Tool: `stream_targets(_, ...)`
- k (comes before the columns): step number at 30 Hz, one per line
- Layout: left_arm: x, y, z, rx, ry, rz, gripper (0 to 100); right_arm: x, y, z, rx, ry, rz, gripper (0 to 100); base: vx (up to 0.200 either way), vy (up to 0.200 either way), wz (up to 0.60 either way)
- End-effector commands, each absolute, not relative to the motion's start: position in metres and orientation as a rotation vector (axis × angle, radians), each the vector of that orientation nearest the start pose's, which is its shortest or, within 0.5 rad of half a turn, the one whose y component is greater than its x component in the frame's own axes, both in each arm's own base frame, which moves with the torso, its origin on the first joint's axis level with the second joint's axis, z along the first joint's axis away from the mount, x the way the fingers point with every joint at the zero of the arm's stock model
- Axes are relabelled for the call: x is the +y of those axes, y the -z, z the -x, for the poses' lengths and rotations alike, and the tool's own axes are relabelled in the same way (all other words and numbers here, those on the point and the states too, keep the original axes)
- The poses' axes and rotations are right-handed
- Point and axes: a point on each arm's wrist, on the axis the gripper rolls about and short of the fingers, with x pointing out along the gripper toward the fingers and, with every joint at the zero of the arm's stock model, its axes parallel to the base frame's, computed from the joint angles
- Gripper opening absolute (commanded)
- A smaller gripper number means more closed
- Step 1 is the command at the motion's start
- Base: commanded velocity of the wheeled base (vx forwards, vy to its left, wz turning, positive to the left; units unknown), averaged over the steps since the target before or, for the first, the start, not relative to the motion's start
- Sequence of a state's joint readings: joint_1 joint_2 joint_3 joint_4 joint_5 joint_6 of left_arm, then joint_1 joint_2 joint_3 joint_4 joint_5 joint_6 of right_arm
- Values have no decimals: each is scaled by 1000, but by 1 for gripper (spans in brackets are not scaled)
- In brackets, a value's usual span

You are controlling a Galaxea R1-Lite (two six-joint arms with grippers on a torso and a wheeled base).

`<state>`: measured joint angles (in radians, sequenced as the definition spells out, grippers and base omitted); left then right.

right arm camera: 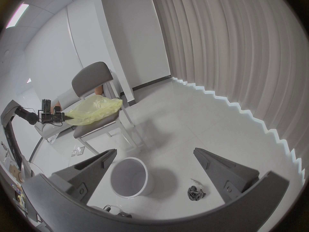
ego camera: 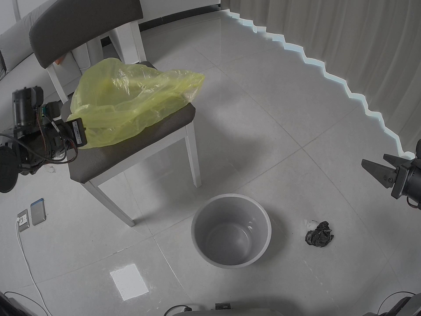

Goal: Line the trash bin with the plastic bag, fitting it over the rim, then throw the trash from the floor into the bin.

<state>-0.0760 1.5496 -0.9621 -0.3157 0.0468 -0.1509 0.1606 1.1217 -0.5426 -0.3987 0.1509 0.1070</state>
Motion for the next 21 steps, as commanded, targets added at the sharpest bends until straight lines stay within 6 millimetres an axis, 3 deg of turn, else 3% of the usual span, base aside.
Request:
stream_targets(1,-63,-350,-135,86,412,-20,0,50,-242,-157,129,-403,-124,100,0,0,0)
stream_targets(2,-62,-351,-133,83,417,-27,0,51,-241,-157,131,-403,-124,100,0,0,0)
stream_targets(4,-57,-363,-104,100,486,-159,0,52,-244,-157,121,-406,-121,100,0,0,0)
stream_targets(7,-53,-374,-92,115,512,-181,0,53,-244,-157,121,-413,-119,100,0,0,0)
stream_targets(11,-71,-380,-73,107,736,-203,0,63,-244,-166,142,-450,-115,100,0,0,0)
stream_targets(21,-101,-361,-97,218,782,-265,0,82,-267,-204,111,-488,-108,100,0,0,0)
